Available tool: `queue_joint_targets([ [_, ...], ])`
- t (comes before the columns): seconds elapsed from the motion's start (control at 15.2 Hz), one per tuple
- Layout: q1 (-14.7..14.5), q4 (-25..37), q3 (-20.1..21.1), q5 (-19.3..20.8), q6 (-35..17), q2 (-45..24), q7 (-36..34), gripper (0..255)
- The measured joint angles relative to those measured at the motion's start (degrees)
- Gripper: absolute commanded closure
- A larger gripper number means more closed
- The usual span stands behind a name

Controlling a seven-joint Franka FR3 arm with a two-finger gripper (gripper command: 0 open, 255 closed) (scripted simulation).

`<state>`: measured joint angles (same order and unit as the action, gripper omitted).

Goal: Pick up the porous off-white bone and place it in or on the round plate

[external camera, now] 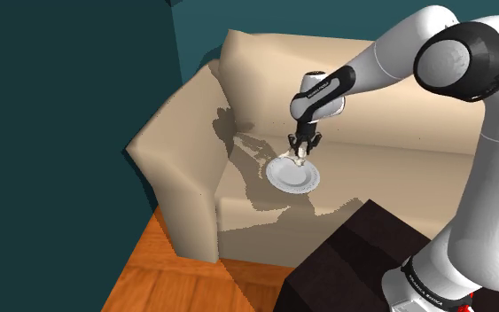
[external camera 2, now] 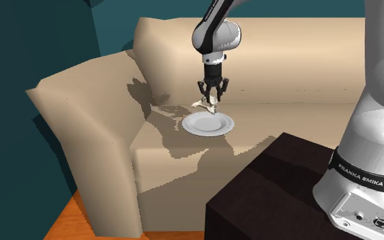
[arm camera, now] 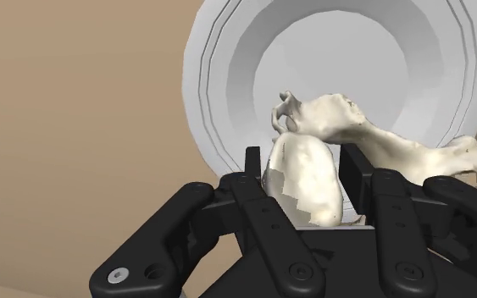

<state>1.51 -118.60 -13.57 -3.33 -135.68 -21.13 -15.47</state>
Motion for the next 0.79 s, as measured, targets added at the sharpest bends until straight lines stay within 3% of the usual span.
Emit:
queue_joint_targets([
  [0.79, 0.9, 0.3, 1.0, -1.8, -6.4, -5.9, 0.9, 255],
])
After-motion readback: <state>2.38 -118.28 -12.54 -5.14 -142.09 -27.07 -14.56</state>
